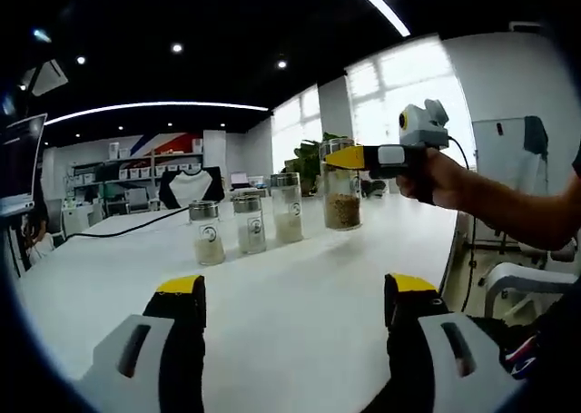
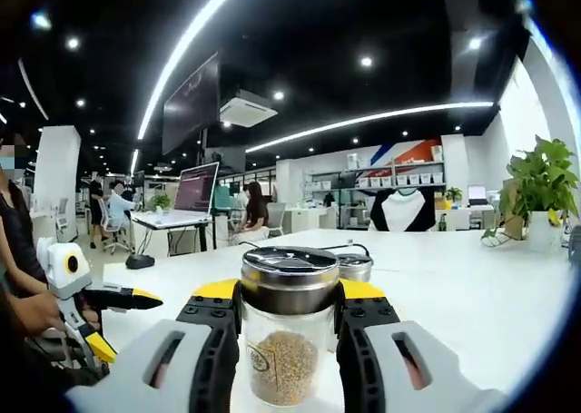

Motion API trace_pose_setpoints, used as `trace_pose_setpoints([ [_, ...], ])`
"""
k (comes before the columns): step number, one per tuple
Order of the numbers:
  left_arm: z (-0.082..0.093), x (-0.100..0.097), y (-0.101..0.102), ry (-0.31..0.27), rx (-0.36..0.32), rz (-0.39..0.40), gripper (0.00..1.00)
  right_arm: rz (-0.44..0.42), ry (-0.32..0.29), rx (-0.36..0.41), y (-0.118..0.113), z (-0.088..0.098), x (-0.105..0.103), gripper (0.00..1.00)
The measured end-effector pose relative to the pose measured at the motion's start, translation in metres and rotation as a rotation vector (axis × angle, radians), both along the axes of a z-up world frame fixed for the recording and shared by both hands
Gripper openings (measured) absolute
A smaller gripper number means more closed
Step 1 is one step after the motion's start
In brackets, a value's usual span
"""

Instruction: Rotate the seasoning bottle until the label or dispensing opening points toward the visible target arrow and the bottle remains upright within the marked orientation range

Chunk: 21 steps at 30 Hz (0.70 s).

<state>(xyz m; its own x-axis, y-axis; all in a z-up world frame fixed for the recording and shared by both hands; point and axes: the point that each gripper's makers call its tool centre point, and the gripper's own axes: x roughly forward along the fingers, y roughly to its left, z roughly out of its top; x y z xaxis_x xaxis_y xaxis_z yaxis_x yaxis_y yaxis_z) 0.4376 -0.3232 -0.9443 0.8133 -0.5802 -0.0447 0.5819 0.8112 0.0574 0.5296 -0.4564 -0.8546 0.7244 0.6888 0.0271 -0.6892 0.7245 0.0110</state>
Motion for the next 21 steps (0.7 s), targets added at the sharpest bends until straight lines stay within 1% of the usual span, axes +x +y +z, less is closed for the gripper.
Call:
trace_pose_setpoints([
  [2, 0.0, 0.0, 0.001, -0.003, -0.003, 0.001, 0.83, -0.006, 0.002, -0.003, -0.004, 0.0, 0.004, 0.38],
  [6, 0.003, 0.001, 0.001, -0.027, 0.002, 0.008, 0.84, -0.018, -0.005, -0.024, -0.011, -0.001, 0.013, 0.38],
  [8, 0.004, 0.001, 0.001, -0.027, -0.014, 0.002, 0.84, -0.023, -0.005, -0.03, -0.014, -0.003, 0.019, 0.38],
  [9, 0.004, 0.0, 0.001, -0.016, -0.026, -0.005, 0.86, -0.024, -0.008, -0.034, -0.016, -0.003, 0.021, 0.38],
  [10, 0.001, 0.001, 0.001, 0.012, -0.038, -0.004, 0.87, -0.022, -0.007, -0.037, -0.018, -0.003, 0.025, 0.38],
  [12, -0.002, 0.003, 0.003, 0.028, -0.033, 0.005, 0.93, -0.027, 0.0, -0.018, -0.023, -0.003, 0.03, 0.38],
  [14, -0.005, 0.003, 0.003, 0.04, -0.026, 0.012, 0.96, -0.019, 0.0, -0.014, -0.025, -0.005, 0.036, 0.38],
  [16, -0.007, 0.004, 0.004, 0.048, -0.029, 0.011, 0.97, -0.023, 0.002, -0.018, -0.029, -0.007, 0.042, 0.38],
  [18, -0.007, 0.005, 0.004, 0.052, -0.037, 0.014, 0.98, -0.049, 0.016, -0.003, -0.036, -0.009, 0.051, 0.38],
  [21, -0.008, 0.006, 0.006, 0.06, -0.042, 0.021, 0.99, -0.056, 0.003, -0.018, -0.041, -0.014, 0.06, 0.38],
])
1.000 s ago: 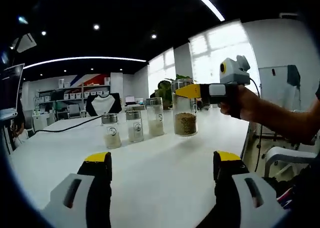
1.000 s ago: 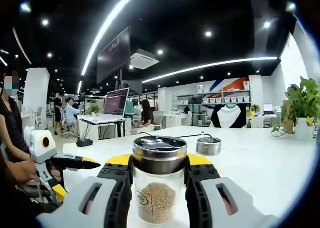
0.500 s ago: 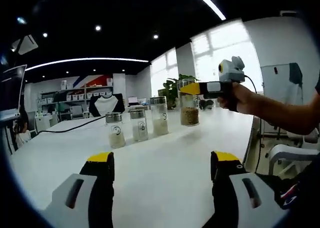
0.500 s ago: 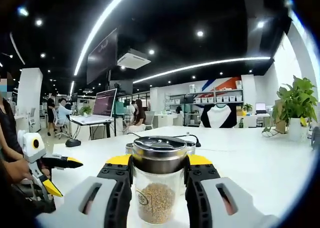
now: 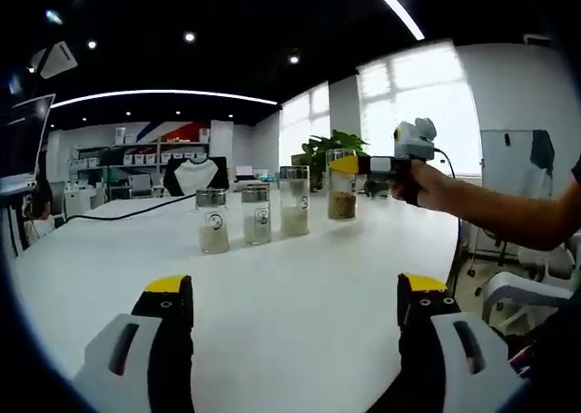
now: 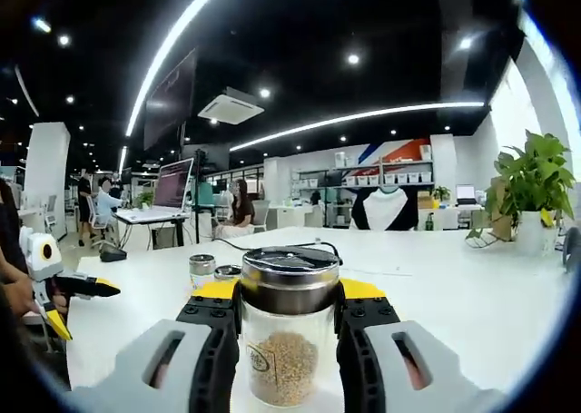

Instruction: Rotate the seasoning bottle until the label or dispensing opening points toward the visible target arrow and the bottle remains upright within the marked orientation range

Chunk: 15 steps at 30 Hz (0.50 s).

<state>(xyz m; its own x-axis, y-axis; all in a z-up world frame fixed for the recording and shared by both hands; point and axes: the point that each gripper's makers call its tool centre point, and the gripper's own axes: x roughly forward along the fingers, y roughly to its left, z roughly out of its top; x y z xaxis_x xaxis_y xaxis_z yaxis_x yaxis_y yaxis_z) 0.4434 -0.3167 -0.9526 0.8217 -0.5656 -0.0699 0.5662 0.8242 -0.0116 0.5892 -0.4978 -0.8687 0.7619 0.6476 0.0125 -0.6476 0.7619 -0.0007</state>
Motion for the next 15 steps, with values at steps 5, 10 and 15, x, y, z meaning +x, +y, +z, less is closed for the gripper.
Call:
trace_pose_setpoints([
  [5, 0.003, 0.001, 0.004, -0.005, -0.005, 0.01, 0.99, 0.005, 0.009, -0.021, -0.006, -0.01, 0.015, 0.38],
  [10, 0.002, 0.003, 0.005, 0.001, -0.007, 0.017, 1.0, -0.001, 0.027, -0.017, -0.013, -0.013, 0.028, 0.38],
  [15, 0.004, 0.002, 0.003, -0.003, -0.009, 0.013, 1.0, -0.005, 0.031, -0.033, -0.017, -0.017, 0.037, 0.38],
])
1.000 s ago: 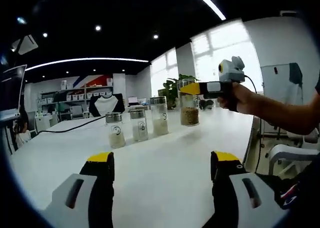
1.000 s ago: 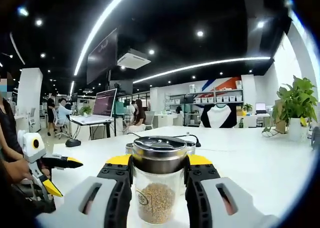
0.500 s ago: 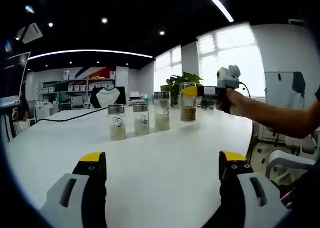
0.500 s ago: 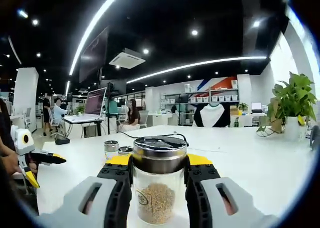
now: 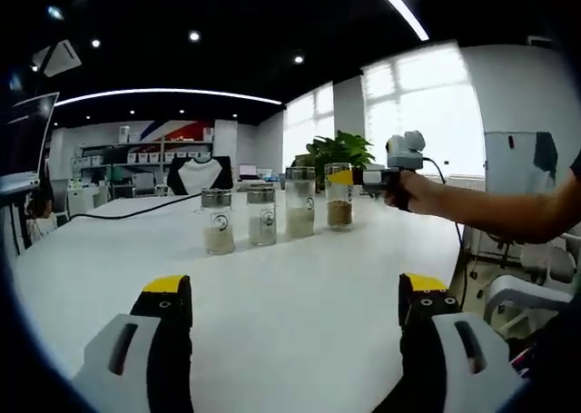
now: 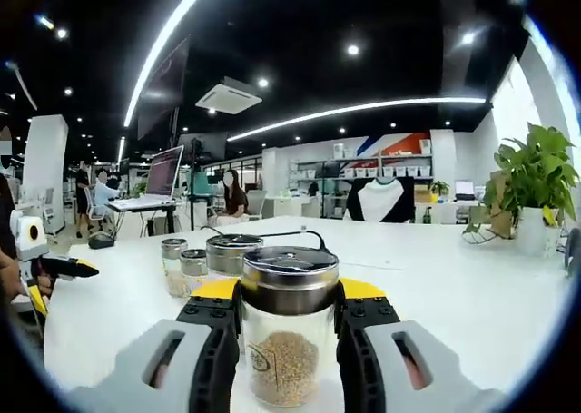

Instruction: Rotate the seasoning bottle until the label or dispensing opening points toward the visible target arrow and the bottle remains upright within the marked orientation range

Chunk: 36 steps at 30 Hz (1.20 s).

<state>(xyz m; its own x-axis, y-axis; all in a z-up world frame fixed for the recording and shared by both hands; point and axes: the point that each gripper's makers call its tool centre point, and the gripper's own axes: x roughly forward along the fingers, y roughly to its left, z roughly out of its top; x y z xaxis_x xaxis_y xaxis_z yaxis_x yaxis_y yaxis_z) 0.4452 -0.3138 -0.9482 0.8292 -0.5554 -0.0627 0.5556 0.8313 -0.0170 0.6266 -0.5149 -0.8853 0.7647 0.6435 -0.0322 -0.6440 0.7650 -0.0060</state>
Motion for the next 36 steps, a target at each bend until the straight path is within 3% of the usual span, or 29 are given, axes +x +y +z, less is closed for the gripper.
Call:
trace_pose_setpoints([
  [11, 0.003, 0.001, 0.004, -0.01, 0.014, 0.008, 0.99, -0.028, -0.004, -0.012, -0.01, -0.006, 0.02, 0.38],
  [15, 0.004, 0.001, 0.005, -0.009, 0.004, 0.012, 0.99, -0.013, -0.034, -0.043, -0.008, -0.009, 0.02, 0.38],
  [36, 0.007, -0.005, -0.002, -0.021, 0.018, 0.007, 0.99, -0.035, -0.044, -0.004, -0.011, -0.01, 0.02, 0.38],
])
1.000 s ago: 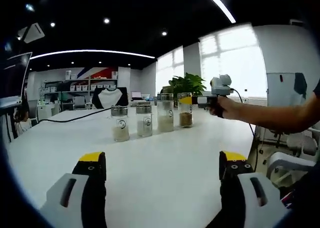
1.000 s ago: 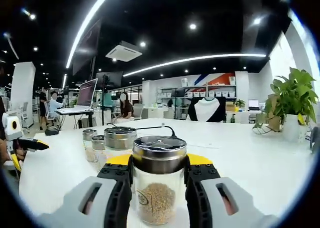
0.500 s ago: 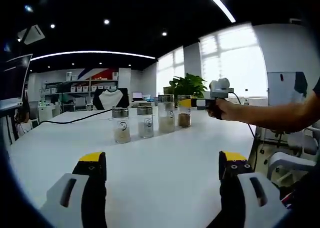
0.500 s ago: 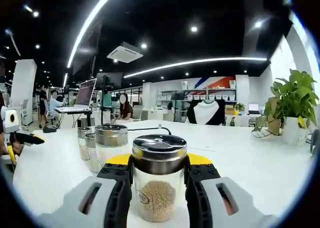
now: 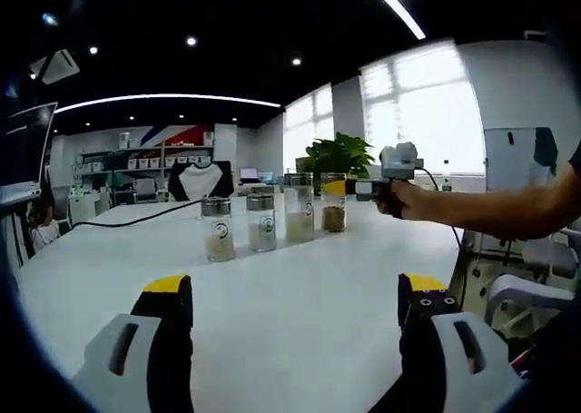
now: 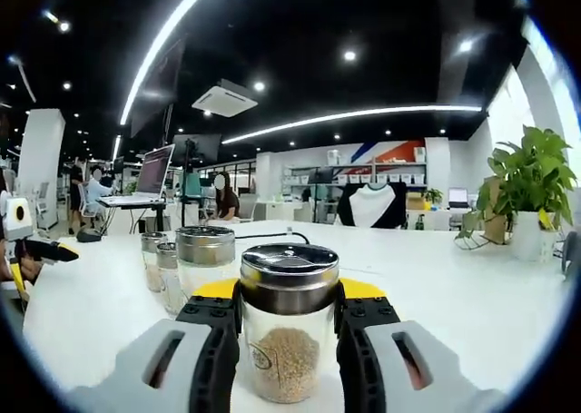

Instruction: Rotate the seasoning bottle until the label or dispensing opening points toward the visible target arrow and the bottle remains upright within the marked orientation range

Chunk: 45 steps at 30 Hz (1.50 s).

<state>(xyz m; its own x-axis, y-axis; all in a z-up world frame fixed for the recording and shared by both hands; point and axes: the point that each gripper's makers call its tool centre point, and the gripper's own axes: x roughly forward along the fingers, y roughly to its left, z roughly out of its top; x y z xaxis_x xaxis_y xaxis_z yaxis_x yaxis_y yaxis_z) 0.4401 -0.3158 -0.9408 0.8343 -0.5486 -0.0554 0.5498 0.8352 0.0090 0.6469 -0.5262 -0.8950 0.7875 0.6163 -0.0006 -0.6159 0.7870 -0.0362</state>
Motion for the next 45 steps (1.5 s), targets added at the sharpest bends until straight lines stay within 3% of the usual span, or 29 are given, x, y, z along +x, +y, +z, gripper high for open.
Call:
trace_pose_setpoints([
  [22, 0.002, 0.001, 0.003, -0.003, -0.003, 0.016, 0.99, -0.039, -0.03, 0.02, 0.004, 0.003, -0.003, 0.38],
  [25, 0.004, 0.002, 0.005, -0.006, -0.008, 0.018, 0.99, -0.058, -0.032, 0.036, -0.001, 0.005, -0.004, 0.45],
  [26, 0.005, 0.002, 0.006, -0.008, -0.008, 0.018, 0.99, -0.069, -0.068, 0.076, -0.004, 0.015, -0.005, 0.51],
  [32, 0.006, 0.004, 0.009, -0.012, -0.009, 0.034, 0.99, -0.094, -0.064, 0.078, -0.013, 0.021, -0.026, 0.52],
  [36, 0.007, 0.003, 0.009, -0.02, -0.006, 0.041, 0.99, -0.113, 0.014, -0.026, -0.017, 0.003, -0.042, 0.59],
  [39, 0.008, 0.003, 0.011, -0.016, -0.037, 0.037, 0.99, -0.087, 0.005, -0.006, -0.014, 0.003, -0.06, 0.64],
  [45, 0.006, 0.005, 0.017, -0.006, -0.032, 0.039, 1.0, -0.071, -0.021, -0.072, -0.01, 0.002, -0.087, 0.77],
])
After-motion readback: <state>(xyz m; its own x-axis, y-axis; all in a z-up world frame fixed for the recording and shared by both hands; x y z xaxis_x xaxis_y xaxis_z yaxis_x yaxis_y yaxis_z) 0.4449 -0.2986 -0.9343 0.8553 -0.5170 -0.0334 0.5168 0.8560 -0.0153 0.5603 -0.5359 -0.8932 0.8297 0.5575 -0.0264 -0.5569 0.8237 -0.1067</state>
